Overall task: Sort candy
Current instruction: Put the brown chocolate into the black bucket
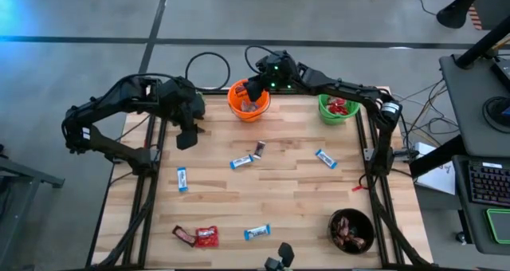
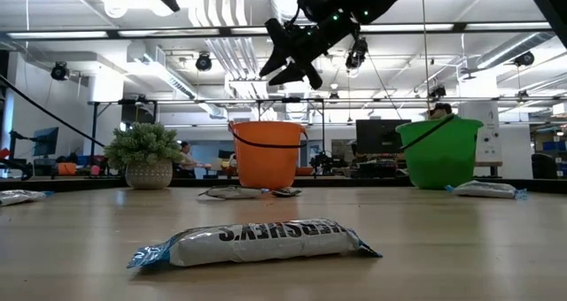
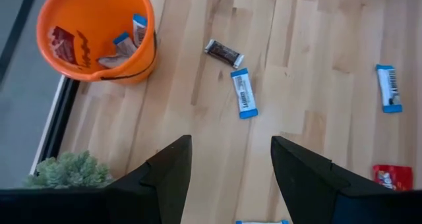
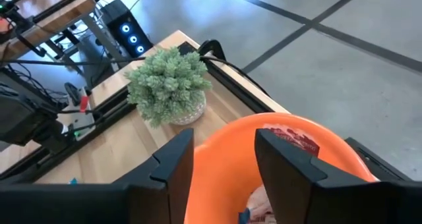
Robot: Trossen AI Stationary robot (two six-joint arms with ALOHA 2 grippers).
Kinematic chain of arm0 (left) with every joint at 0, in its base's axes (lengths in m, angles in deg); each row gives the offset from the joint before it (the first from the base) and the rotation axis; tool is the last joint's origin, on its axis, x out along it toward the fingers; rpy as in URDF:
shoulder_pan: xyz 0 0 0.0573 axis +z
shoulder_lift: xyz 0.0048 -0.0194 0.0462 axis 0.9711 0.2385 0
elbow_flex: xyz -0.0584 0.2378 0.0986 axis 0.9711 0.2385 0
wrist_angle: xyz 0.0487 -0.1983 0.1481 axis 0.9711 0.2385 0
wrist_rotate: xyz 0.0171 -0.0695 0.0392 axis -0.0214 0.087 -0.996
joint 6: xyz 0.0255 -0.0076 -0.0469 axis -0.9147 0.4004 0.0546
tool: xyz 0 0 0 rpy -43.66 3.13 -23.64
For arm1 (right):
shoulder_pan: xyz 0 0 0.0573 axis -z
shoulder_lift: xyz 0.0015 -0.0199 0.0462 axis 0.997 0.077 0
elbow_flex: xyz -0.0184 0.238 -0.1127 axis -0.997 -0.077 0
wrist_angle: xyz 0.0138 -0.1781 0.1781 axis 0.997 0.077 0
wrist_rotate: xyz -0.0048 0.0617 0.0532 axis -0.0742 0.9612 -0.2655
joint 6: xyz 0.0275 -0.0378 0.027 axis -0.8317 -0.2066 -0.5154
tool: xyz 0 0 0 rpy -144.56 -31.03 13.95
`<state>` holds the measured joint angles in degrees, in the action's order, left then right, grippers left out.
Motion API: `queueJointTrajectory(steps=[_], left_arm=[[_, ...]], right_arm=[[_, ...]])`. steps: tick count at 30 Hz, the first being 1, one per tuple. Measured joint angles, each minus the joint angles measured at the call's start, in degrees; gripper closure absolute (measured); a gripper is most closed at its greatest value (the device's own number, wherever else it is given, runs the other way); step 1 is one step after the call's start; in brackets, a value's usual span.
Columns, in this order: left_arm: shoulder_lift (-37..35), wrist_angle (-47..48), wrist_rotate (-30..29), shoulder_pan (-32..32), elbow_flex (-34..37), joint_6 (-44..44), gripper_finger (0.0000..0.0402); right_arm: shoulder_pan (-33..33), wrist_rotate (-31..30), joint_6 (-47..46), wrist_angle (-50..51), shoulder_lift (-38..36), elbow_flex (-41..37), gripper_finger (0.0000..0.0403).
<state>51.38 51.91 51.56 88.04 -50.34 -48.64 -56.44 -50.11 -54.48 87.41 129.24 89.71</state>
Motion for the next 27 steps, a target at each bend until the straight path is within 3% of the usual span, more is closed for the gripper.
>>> queueJointTrajectory(steps=[7, 21, 27], left_arm=[[2.21, 0.29, 0.15, -0.06, 0.00, 0.40, 0.0212], [3.08, 10.76, 11.40, -2.82, 0.42, 3.17, 0.0211], [3.64, 10.76, 19.13, -2.90, 0.46, 8.40, 0.0196]], right_arm=[[0.00, 0.13, 3.20, 13.79, -0.13, 9.97, 0.0251], [-0.35, -0.21, 14.25, 44.41, -0.44, 38.35, 0.0251], [-0.39, -3.89, 14.13, 45.83, -4.74, 37.99, 0.0249]])
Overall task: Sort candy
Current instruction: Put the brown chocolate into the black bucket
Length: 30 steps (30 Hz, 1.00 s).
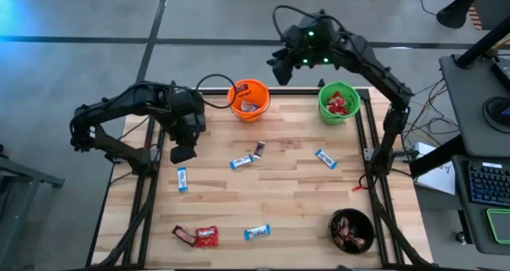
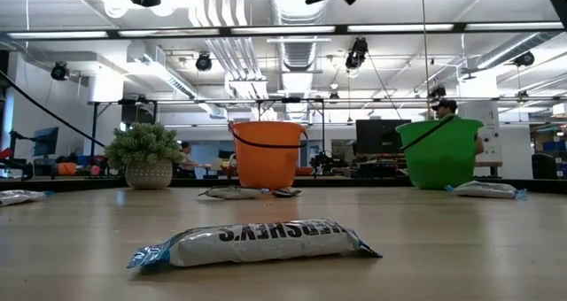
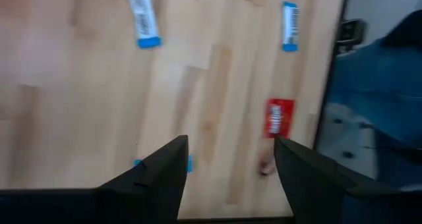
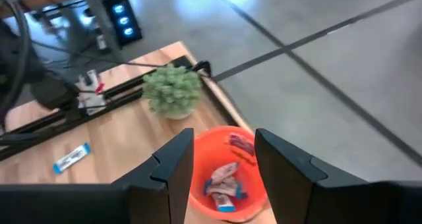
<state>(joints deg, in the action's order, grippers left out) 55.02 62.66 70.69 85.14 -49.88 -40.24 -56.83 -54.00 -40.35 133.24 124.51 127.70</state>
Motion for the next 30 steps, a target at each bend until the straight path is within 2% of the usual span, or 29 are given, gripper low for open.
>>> queueJointTrajectory(steps=[5, 11, 15, 20, 30], left_arm=[[0.21, 0.02, 3.41, -1.38, 0.04, 1.20, 0.0173], [-0.77, -0.05, 2.93, -7.31, 1.90, -0.23, 0.0172], [-2.37, 0.02, -0.94, -15.03, 7.10, -0.15, 0.0180], [-2.85, -0.74, -1.02, -24.47, 14.31, 4.34, 0.0184], [-2.85, -16.90, -1.14, -37.20, 28.51, 15.14, 0.0185]], right_arm=[[0.07, -6.41, -0.04, 3.45, -2.00, 0.02, 0.0245], [0.02, -8.24, -2.32, 11.55, -3.22, 0.02, 0.0251], [0.02, -8.26, -4.39, 15.88, -3.18, 0.02, 0.0252], [0.00, -8.23, -6.95, 17.34, -3.12, -0.16, 0.0248], [-0.41, -8.13, -12.19, 17.21, -3.11, -0.22, 0.0251]])
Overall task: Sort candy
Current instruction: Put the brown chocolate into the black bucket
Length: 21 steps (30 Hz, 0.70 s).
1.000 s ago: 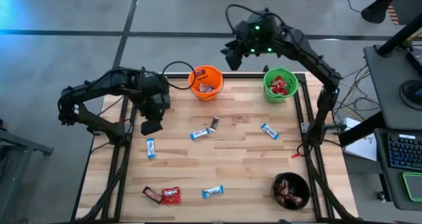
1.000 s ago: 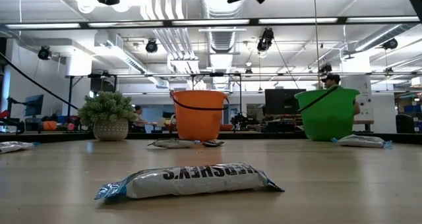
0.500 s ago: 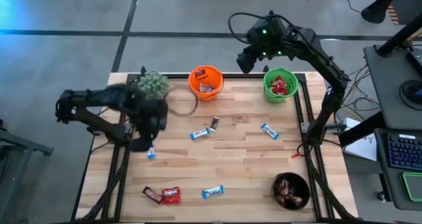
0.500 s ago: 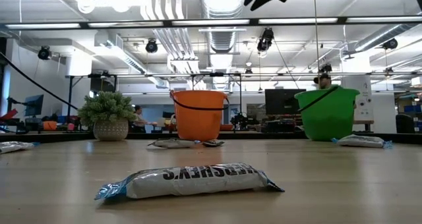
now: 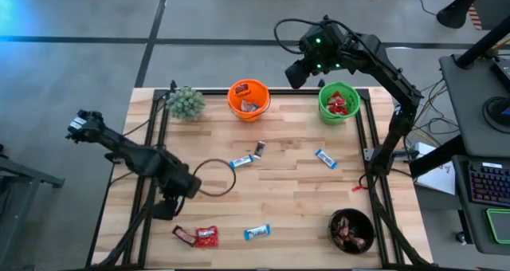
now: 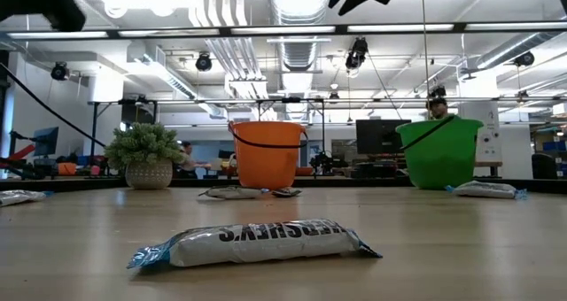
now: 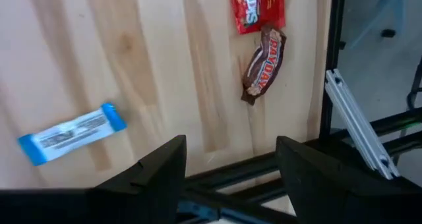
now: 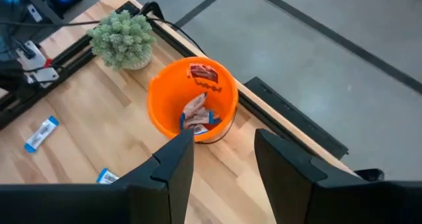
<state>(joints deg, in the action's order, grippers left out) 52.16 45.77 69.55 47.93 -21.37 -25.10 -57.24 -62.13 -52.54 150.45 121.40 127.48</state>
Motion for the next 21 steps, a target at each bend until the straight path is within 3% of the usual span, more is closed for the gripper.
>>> queueJointTrajectory(steps=[9, 21], left_arm=[[0.06, -16.36, -0.02, -8.68, 9.26, 8.19, 0.0185], [4.64, -22.92, -0.07, -12.40, 12.14, 6.39, 0.0185]], right_arm=[[-1.24, 0.82, -3.97, 0.00, 0.02, 0.00, 0.0247], [-3.26, 1.64, -6.61, 0.01, 0.04, -0.02, 0.0248]])
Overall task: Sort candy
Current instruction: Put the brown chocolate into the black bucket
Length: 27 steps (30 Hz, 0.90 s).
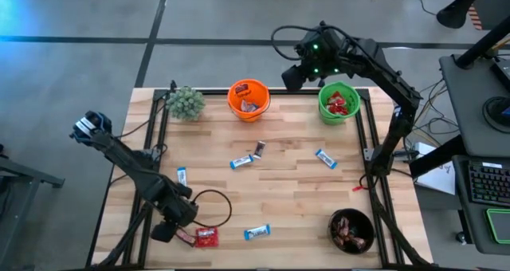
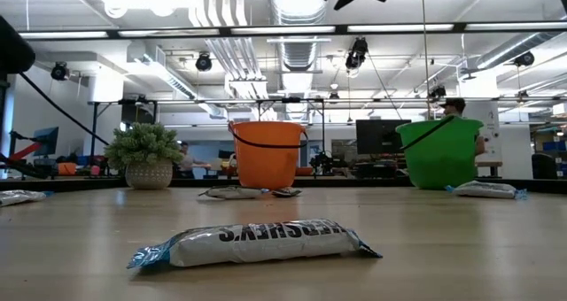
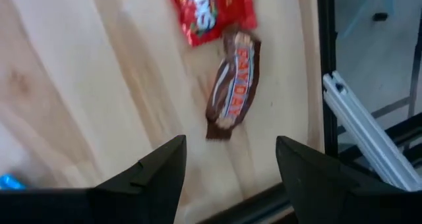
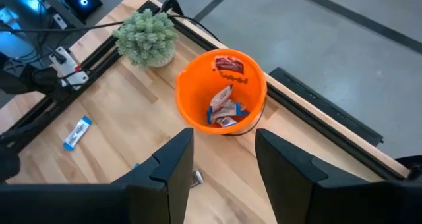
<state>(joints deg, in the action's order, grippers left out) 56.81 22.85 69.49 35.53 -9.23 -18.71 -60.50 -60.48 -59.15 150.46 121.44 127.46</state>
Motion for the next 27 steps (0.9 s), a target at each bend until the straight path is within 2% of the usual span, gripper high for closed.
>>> queueJointTrajectory(steps=[15, 21, 27], left_arm=[[7.29, -7.66, 0.46, -0.41, -0.14, -1.56, 0.0185], [9.56, -7.78, 0.52, -0.62, 0.17, -1.56, 0.0185], [11.72, -7.69, 3.11, -1.47, 0.56, -1.72, 0.0185]], right_arm=[[-0.75, 0.25, -0.32, 0.27, 0.02, 0.00, 0.0248], [-1.27, 0.27, -0.33, 0.58, 0.02, 0.00, 0.0254], [-2.14, 0.23, -0.35, 2.09, 0.02, 0.00, 0.0252]])
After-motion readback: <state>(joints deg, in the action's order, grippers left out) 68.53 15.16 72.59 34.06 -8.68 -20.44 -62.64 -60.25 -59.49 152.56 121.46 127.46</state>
